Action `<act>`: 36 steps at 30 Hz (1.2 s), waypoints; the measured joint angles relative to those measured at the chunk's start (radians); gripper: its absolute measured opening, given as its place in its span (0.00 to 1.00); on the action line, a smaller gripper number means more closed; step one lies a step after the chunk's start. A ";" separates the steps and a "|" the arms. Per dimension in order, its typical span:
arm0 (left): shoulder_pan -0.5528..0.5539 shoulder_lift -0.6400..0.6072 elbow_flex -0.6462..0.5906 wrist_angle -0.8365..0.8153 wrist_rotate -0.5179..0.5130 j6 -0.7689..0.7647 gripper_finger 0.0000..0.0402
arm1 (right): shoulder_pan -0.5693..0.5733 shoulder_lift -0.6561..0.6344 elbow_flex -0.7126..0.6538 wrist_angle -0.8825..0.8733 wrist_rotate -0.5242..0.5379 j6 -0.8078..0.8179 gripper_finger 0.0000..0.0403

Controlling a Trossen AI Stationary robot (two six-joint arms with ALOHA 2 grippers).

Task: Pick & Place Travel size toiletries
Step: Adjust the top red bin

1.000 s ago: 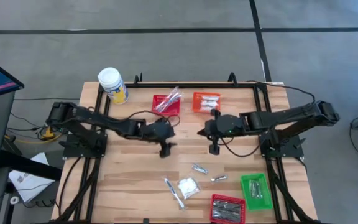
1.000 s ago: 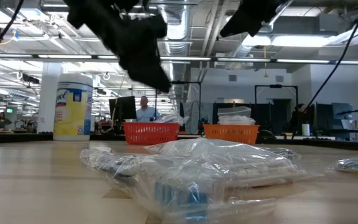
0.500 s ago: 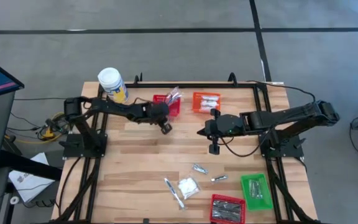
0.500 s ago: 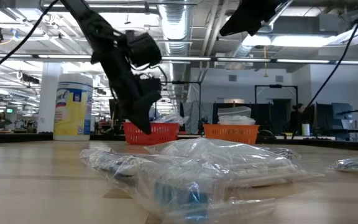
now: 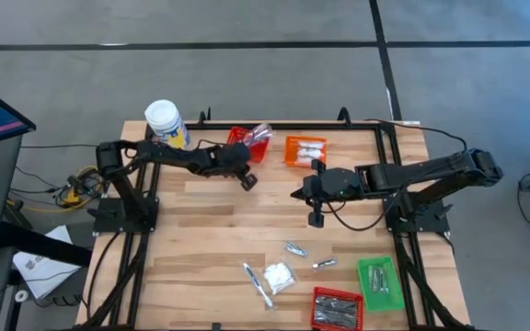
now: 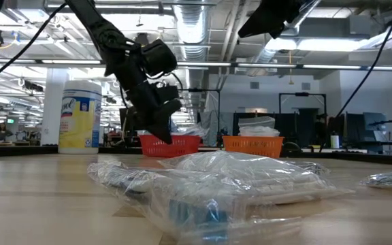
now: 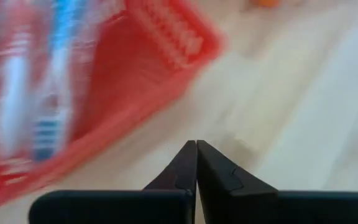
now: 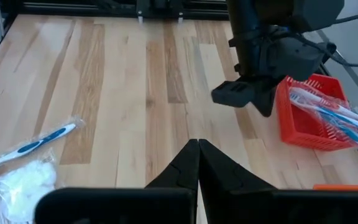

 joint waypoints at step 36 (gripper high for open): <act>0.045 0.021 0.000 0.114 0.018 -0.109 0.00 | 0.003 0.006 0.000 0.034 0.000 0.008 0.00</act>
